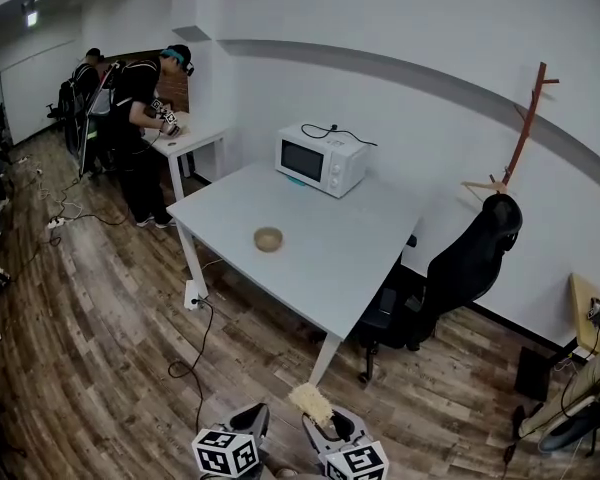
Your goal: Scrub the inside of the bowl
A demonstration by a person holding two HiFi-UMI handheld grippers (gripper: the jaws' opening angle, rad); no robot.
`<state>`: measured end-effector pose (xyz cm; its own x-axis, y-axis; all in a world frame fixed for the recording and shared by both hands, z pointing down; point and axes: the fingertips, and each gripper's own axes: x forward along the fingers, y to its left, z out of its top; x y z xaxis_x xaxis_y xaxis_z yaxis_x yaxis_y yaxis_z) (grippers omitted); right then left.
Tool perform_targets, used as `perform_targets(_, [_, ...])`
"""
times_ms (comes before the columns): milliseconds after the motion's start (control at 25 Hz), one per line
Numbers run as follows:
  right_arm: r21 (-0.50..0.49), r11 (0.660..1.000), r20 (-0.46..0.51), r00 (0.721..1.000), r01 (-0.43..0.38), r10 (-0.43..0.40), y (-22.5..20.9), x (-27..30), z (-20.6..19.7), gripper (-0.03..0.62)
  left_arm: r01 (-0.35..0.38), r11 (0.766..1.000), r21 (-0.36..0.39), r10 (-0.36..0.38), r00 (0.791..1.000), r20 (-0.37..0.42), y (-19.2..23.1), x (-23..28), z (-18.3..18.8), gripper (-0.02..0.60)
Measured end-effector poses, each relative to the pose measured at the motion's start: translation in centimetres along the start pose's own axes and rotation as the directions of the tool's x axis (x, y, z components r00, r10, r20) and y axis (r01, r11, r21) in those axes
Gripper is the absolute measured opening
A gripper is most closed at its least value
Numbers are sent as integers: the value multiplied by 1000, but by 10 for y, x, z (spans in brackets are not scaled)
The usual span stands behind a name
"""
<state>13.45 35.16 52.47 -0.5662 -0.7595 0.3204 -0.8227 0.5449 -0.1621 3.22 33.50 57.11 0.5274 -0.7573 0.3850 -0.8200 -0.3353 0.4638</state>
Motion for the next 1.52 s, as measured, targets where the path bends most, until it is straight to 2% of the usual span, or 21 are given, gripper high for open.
perform_targets(160, [46, 999, -40, 999, -18, 20, -2, -2, -13, 184, -15, 1000, -8, 15, 1000, -5, -2, -7, -8, 20])
perform_targets(360, [43, 999, -62, 998, -31, 34, 1, 1, -24, 184, -38, 999, -24, 38, 999, -8, -1, -14, -14, 20])
perform_targets(600, [54, 998, -61, 998, -17, 21, 1, 18, -20, 184, -24, 1000, -7, 24, 999, -24, 16, 1, -12, 20])
perform_targets(880, [63, 998, -65, 998, 23, -19, -16, 54, -5, 184, 4, 1000, 20, -3, 999, -36, 39, 32, 20, 20])
perform_targets(1080, [51, 998, -51, 998, 24, -22, -23, 101, 16, 184, 19, 999, 26, -18, 999, -35, 67, 54, 51, 20])
perform_targets(1520, [46, 999, -30, 1000, 7, -6, -6, 202, 64, 184, 48, 998, 43, -46, 998, -41, 132, 88, 119, 20])
